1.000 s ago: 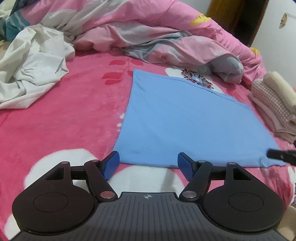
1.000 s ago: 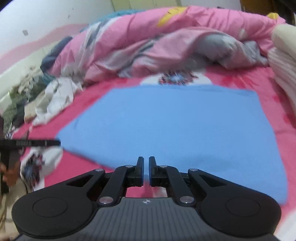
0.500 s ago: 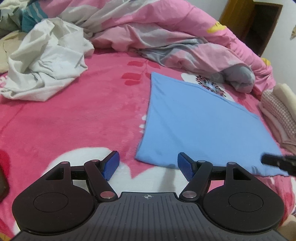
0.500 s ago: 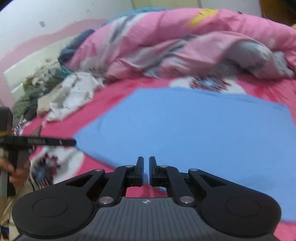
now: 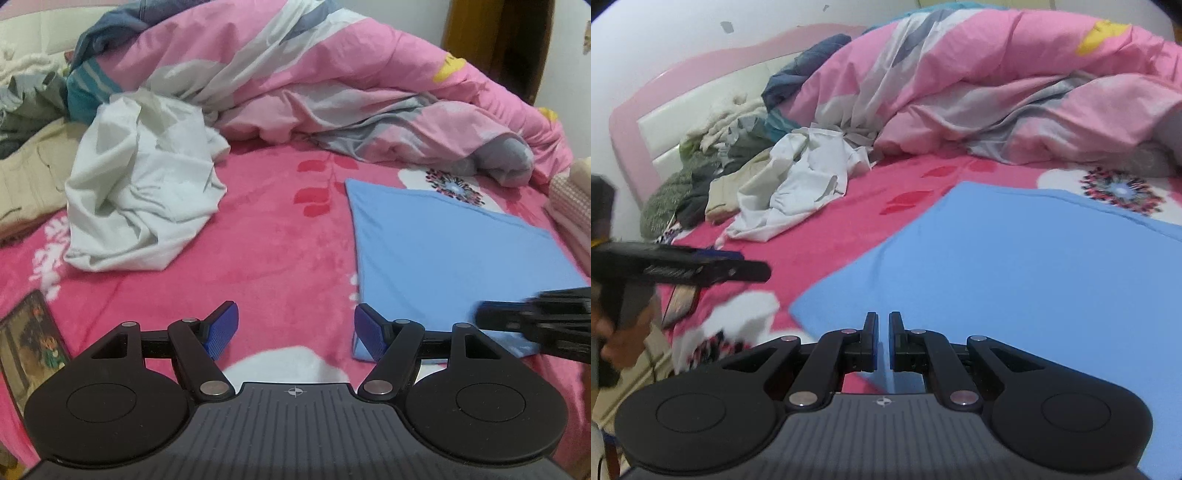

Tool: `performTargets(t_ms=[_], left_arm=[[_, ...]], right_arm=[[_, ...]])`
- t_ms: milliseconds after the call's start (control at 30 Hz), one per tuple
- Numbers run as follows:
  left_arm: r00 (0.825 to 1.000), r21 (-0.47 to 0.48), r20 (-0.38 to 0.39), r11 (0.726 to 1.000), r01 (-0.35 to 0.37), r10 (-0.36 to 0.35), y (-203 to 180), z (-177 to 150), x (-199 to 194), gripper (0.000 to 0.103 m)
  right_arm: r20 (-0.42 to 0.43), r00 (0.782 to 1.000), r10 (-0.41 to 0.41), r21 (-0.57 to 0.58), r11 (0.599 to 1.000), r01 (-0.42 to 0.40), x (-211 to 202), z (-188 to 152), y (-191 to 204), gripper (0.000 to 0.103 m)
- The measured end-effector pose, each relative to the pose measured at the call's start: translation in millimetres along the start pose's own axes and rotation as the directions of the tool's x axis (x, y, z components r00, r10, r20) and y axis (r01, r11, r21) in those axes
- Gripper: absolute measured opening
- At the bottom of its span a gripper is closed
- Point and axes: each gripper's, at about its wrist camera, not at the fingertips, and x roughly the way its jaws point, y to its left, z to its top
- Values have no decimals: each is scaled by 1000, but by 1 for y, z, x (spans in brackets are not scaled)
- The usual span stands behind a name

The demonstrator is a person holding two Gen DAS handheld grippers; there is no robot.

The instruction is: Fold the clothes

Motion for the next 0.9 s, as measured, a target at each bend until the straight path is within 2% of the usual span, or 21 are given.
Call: performTargets(t_ms=[100, 233, 367, 533, 633, 733, 833, 900], left_arm=[[1000, -10, -5, 1000, 2, -3, 4, -3, 1, 70], [1000, -13, -17, 1000, -2, 2, 10, -6, 4, 70], [1000, -39, -8, 999, -3, 2, 17, -7, 1, 70], [1000, -48, -4, 999, -2, 2, 21, -7, 1, 70], [1000, -56, -2, 998, -3, 3, 23, -7, 2, 70], [1000, -63, -1, 998, -4, 3, 25, -8, 2, 70], [1000, -64, -2, 998, -4, 4, 27, -8, 1, 70], [1000, -64, 0, 998, -11, 11, 28, -7, 0, 70]], right_arm=[[-43, 999, 31, -11, 999, -32, 30, -7, 12, 5], [-23, 996, 92, -50, 994, -93, 33, -10, 32, 4], [18, 998, 65, -14, 998, -65, 39, -1, 28, 4], [6, 998, 67, 4, 998, -67, 64, -7, 35, 4], [2, 988, 153, -42, 987, -153, 57, -9, 51, 4], [21, 993, 120, -92, 989, -118, 52, -8, 59, 4], [42, 998, 43, -25, 999, -42, 53, 2, 44, 3], [20, 1000, 16, 10, 1000, -16, 62, 5, 39, 3]])
